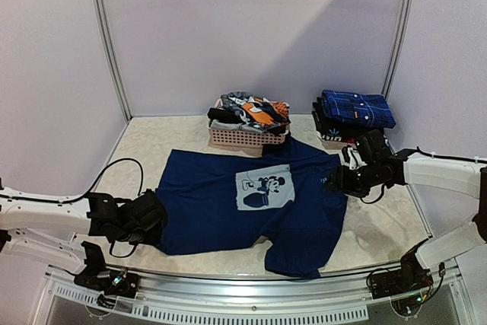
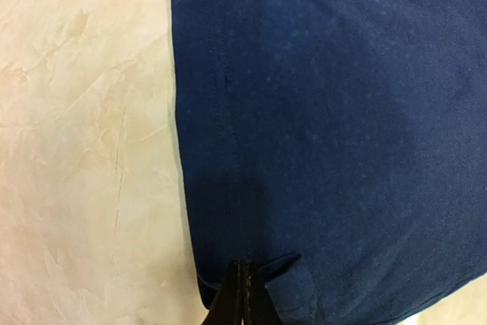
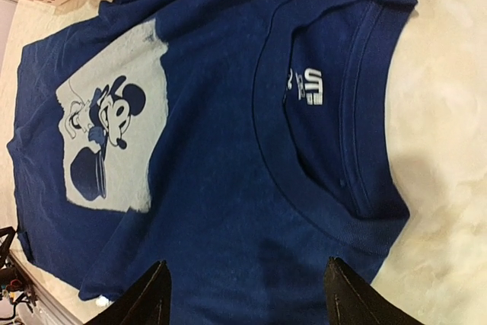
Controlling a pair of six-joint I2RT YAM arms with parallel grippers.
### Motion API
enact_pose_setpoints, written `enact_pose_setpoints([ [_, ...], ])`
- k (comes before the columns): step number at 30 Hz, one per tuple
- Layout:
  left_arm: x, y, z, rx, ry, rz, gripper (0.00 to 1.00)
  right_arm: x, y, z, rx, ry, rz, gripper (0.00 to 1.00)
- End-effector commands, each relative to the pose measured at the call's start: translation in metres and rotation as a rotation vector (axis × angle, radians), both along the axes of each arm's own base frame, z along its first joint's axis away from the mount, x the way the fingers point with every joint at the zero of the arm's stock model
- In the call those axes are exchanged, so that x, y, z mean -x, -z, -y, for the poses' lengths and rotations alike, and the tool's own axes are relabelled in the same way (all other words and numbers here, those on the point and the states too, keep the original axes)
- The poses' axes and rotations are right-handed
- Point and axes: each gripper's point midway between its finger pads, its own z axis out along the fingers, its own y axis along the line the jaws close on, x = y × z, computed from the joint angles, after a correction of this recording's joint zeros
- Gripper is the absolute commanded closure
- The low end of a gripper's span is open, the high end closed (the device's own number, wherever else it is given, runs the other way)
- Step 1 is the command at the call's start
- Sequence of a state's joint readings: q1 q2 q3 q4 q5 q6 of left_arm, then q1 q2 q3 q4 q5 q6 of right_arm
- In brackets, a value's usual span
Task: Fold and stack the mixed laundry pile
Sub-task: Smooth out the crumpled T-shirt at the center of the board.
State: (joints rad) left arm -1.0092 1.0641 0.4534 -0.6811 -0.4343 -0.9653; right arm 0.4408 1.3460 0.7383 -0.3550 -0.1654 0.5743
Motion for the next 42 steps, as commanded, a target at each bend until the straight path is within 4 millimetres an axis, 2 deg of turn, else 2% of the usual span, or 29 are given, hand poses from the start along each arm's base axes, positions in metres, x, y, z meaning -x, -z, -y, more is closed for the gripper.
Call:
enact_pose_setpoints([
  [1, -0.011, -0.005, 0.005, 0.05, -0.008, 0.101, 1.0, 0.03, 0.005, 0.006, 0.023, -0.005, -0.107, 0.3],
  [8, -0.019, -0.008, 0.004, 0.044, -0.001, 0.161, 1.0, 0.069, 0.014, -0.004, -0.002, -0.075, -0.248, 0.3],
  [15, -0.023, -0.007, 0.005, 0.056, 0.0, 0.19, 1.0, 0.105, 0.025, 0.007, 0.044, -0.094, -0.348, 0.3],
  [27, -0.027, -0.011, 0.009, 0.068, -0.008, 0.211, 1.0, 0.142, 0.037, -0.016, -0.002, -0.199, -0.457, 0.27],
  [31, -0.028, -0.011, 0.01, 0.071, -0.011, 0.212, 1.0, 0.15, 0.039, -0.018, -0.004, -0.201, -0.467, 0.27],
  [38, -0.027, -0.012, 0.01, 0.075, -0.011, 0.212, 1.0, 0.169, 0.041, -0.026, 0.01, -0.232, -0.499, 0.3],
  [42, -0.027, -0.011, 0.009, 0.084, -0.014, 0.215, 1.0, 0.172, 0.045, -0.034, 0.016, -0.243, -0.488, 0.33],
])
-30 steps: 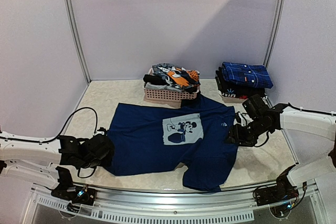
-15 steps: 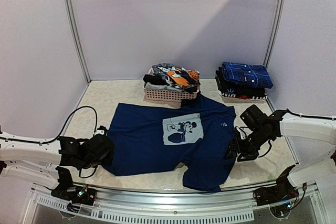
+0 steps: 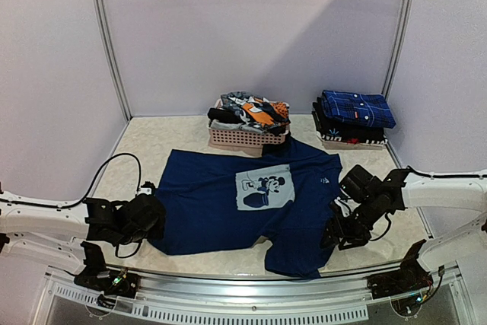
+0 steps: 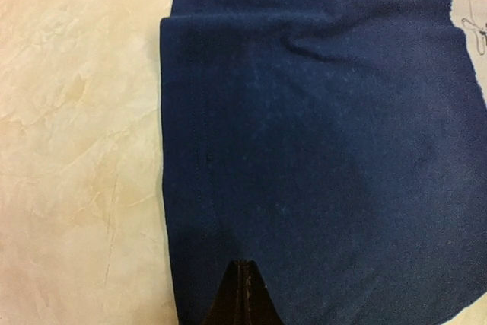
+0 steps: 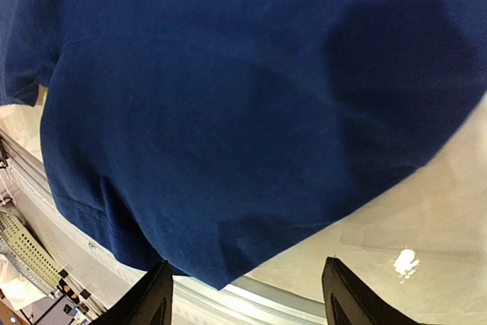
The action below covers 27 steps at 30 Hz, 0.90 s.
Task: Fold and stack the mixed laundry pile
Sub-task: Smooth out the crumpled T-shirt at the center of the board.
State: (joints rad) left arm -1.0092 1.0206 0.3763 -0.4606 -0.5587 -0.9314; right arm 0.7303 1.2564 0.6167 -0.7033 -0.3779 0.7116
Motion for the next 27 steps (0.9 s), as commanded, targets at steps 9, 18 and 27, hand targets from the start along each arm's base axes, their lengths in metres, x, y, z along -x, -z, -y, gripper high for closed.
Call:
enact_pose_setpoints([
  [9, 0.005, 0.005, -0.006, 0.019, -0.009, 0.015, 1.0, -0.025, 0.01, 0.014, 0.147, 0.074, 0.139, 0.38],
  [18, 0.006, 0.003, -0.012, 0.022, -0.018, 0.033, 1.0, -0.044, 0.019, 0.017, 0.22, 0.092, 0.195, 0.43],
  [27, 0.006, 0.003, -0.016, 0.02, -0.025, 0.04, 1.0, -0.054, 0.025, 0.016, 0.247, 0.103, 0.216, 0.58],
])
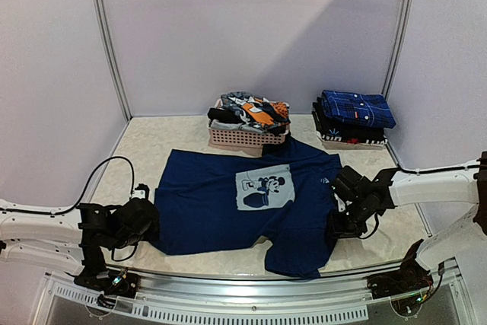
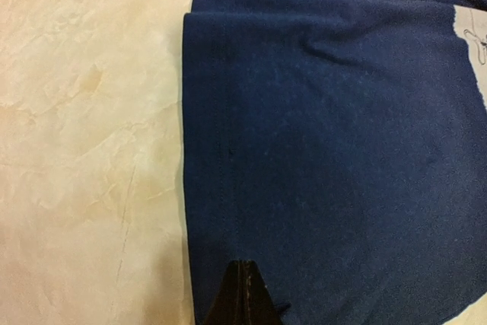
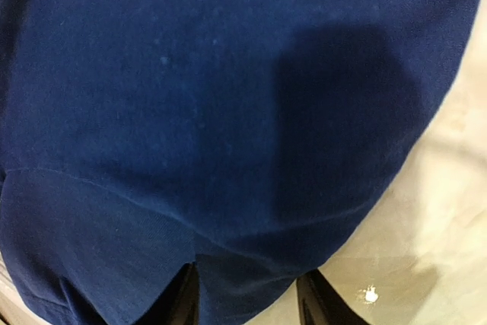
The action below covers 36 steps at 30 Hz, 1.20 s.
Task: Fold and stack the mixed laundry pile
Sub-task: Smooth out the crumpled T-shirt at the center of the board, then fold the crumpled T-shirt at the center of the board.
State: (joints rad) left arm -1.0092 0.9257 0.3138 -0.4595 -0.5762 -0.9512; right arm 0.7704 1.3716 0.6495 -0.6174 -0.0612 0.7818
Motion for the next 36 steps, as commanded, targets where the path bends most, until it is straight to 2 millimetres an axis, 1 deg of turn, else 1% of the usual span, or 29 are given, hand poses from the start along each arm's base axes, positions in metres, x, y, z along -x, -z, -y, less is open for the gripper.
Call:
enact_pose_setpoints([
  [1, 0.002, 0.001, -0.005, -0.015, -0.004, 0.011, 1.0, -0.008, 0.004, 0.0, 0.033, 0.004, 0.022, 0.6],
  [5, 0.001, -0.001, -0.005, -0.011, -0.009, 0.021, 1.0, -0.01, 0.004, 0.003, 0.047, 0.001, 0.033, 0.77],
  [7, 0.001, -0.003, -0.007, -0.012, -0.023, 0.023, 1.0, -0.014, 0.003, 0.007, 0.07, 0.006, 0.059, 0.84],
  [9, 0.001, -0.009, -0.008, -0.015, -0.033, 0.018, 1.0, -0.016, -0.002, 0.011, 0.085, 0.013, 0.079, 0.9],
  [10, 0.002, -0.013, -0.009, -0.013, -0.037, 0.017, 1.0, -0.017, -0.005, 0.013, 0.09, 0.021, 0.092, 0.97],
  [11, 0.003, -0.015, -0.012, -0.018, -0.042, 0.014, 1.0, -0.019, -0.011, 0.015, 0.088, 0.027, 0.113, 1.0],
  [15, 0.003, -0.024, -0.016, 0.0, -0.059, 0.038, 1.0, -0.02, -0.026, 0.023, 0.082, 0.048, 0.142, 1.0],
  [18, 0.003, -0.028, -0.02, -0.007, -0.075, 0.043, 1.0, -0.017, -0.029, 0.028, 0.087, 0.056, 0.139, 1.0],
  [20, 0.004, -0.027, -0.02, -0.005, -0.076, 0.035, 1.0, -0.014, -0.03, 0.035, 0.107, 0.067, 0.138, 1.0],
  [24, 0.008, -0.02, -0.017, -0.005, -0.055, -0.003, 1.0, -0.014, -0.037, 0.054, 0.15, 0.115, 0.175, 1.0],
  [25, 0.01, -0.018, -0.016, -0.007, -0.051, -0.017, 0.97, -0.014, -0.039, 0.057, 0.146, 0.123, 0.187, 1.0],
  [26, 0.012, -0.015, -0.016, -0.008, -0.046, -0.034, 0.91, -0.015, -0.04, 0.055, 0.131, 0.127, 0.195, 1.0],
  [29, 0.017, -0.007, -0.013, -0.014, -0.034, -0.081, 0.67, -0.015, -0.04, 0.057, 0.13, 0.131, 0.203, 1.0],
  [31, 0.018, -0.003, -0.006, -0.015, -0.005, -0.103, 0.57, -0.014, -0.037, 0.055, 0.122, 0.128, 0.201, 1.0],
  [33, 0.017, -0.001, 0.005, -0.013, 0.035, -0.12, 0.49, -0.014, -0.034, 0.054, 0.116, 0.124, 0.197, 1.0],
  [34, 0.016, -0.003, 0.01, -0.016, 0.051, -0.128, 0.47, -0.014, -0.034, 0.053, 0.113, 0.123, 0.196, 1.0],
  [36, 0.016, 0.001, 0.014, -0.052, 0.064, -0.159, 0.48, -0.014, -0.033, 0.052, 0.109, 0.121, 0.196, 1.0],
])
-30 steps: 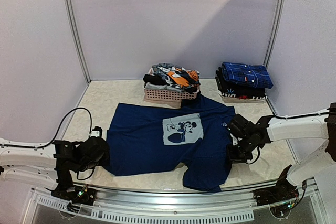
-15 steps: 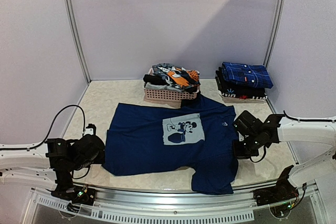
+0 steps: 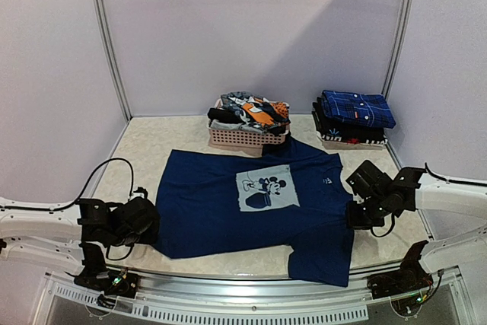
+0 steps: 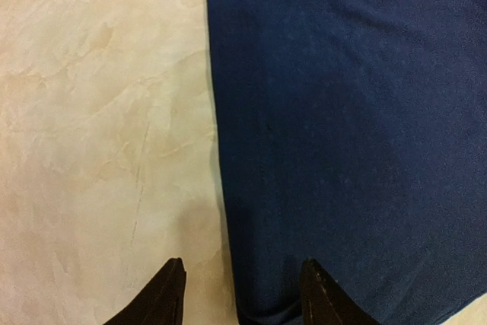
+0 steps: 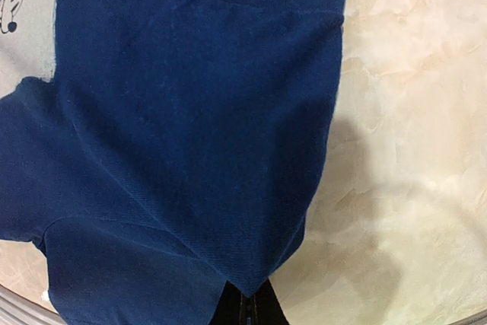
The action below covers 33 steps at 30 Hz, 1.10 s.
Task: Fold and stack the mixed laundry pile
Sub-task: Fold the crumpled T-shirt at the center of the board.
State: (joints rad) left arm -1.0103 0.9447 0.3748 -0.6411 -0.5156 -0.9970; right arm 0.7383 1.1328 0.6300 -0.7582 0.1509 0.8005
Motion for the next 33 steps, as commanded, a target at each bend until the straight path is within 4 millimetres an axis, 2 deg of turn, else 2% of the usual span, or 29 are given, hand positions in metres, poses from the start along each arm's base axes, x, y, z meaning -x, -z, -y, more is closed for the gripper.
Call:
enact_pose_setpoints([
  [1, -0.001, -0.003, 0.025, -0.01, 0.074, -0.052, 0.5, 0.0, 0.005, 0.005, 0.015, 0.014, 0.002, 1.0],
  [5, -0.001, 0.003, 0.031, -0.078, 0.093, -0.095, 0.58, -0.001, 0.007, 0.004, 0.014, 0.007, 0.004, 1.0],
  [8, 0.001, 0.006, 0.041, -0.108, 0.129, -0.126, 0.59, -0.001, 0.009, 0.003, 0.014, 0.003, 0.003, 1.0],
  [15, 0.01, 0.022, 0.05, -0.171, 0.174, -0.194, 0.63, 0.0, 0.014, 0.003, 0.01, -0.006, -0.001, 1.0],
  [19, 0.015, 0.019, 0.05, -0.207, 0.189, -0.203, 0.65, 0.0, 0.014, 0.002, 0.007, -0.011, 0.002, 1.0],
  [26, 0.022, 0.012, 0.046, -0.244, 0.195, -0.202, 0.79, -0.001, 0.013, 0.002, 0.002, -0.009, 0.009, 1.0],
  [29, 0.026, 0.013, 0.045, -0.252, 0.194, -0.206, 0.8, 0.0, 0.013, 0.002, 0.0, -0.009, 0.011, 1.0],
  [33, 0.03, 0.016, 0.042, -0.263, 0.188, -0.203, 0.74, 0.0, 0.012, 0.003, -0.001, -0.007, 0.013, 1.0],
])
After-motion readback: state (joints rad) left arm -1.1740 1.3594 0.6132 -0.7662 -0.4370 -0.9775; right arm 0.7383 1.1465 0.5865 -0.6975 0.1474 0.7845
